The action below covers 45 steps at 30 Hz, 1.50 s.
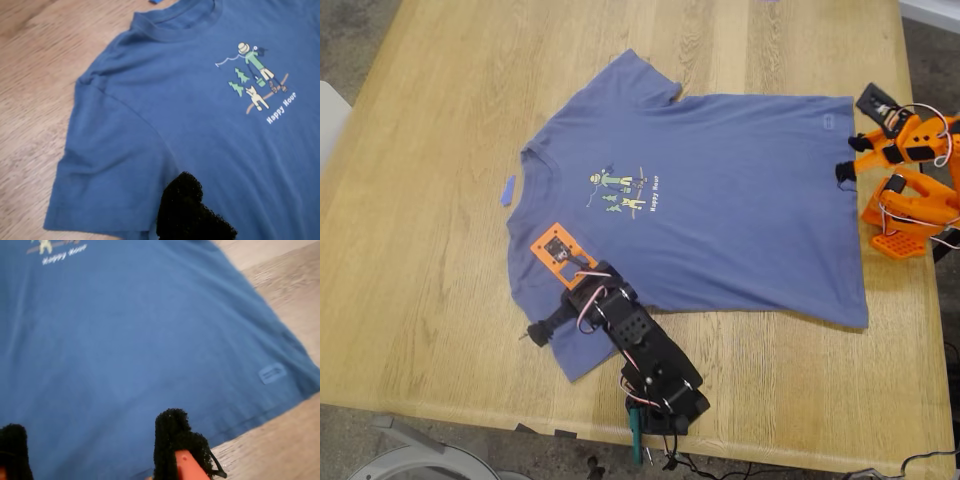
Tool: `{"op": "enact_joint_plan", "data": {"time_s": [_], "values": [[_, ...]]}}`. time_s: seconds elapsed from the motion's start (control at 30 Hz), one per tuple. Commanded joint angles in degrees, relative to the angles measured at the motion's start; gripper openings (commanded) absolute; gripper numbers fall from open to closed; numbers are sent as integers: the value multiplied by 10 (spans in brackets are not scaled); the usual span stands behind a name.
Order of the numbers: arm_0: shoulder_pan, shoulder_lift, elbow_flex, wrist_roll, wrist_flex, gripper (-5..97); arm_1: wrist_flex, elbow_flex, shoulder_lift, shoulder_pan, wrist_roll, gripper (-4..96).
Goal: Fold a T-shirt
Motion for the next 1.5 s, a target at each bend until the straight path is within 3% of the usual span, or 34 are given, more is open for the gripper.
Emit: {"op": "enact_joint_plan", "data": {"time_s": [0.0, 0.27, 0.57, 1.17, 1.47], "values": [[28, -33, -70, -18, 3, 812, -13, -18, -34, -37, -3, 353], [75, -105, -71, -20, 15, 814, -135, 78, -64, -163, 5, 353], [103, -202, -65, -17, -73, 789, -261, 93, -181, -250, 13, 349], [119, -366, -66, 10, -257, 785, -519, 56, -403, -288, 19, 334], [90, -459, -61, 56, -407, 788, -603, 13, -498, -323, 23, 317]]}}
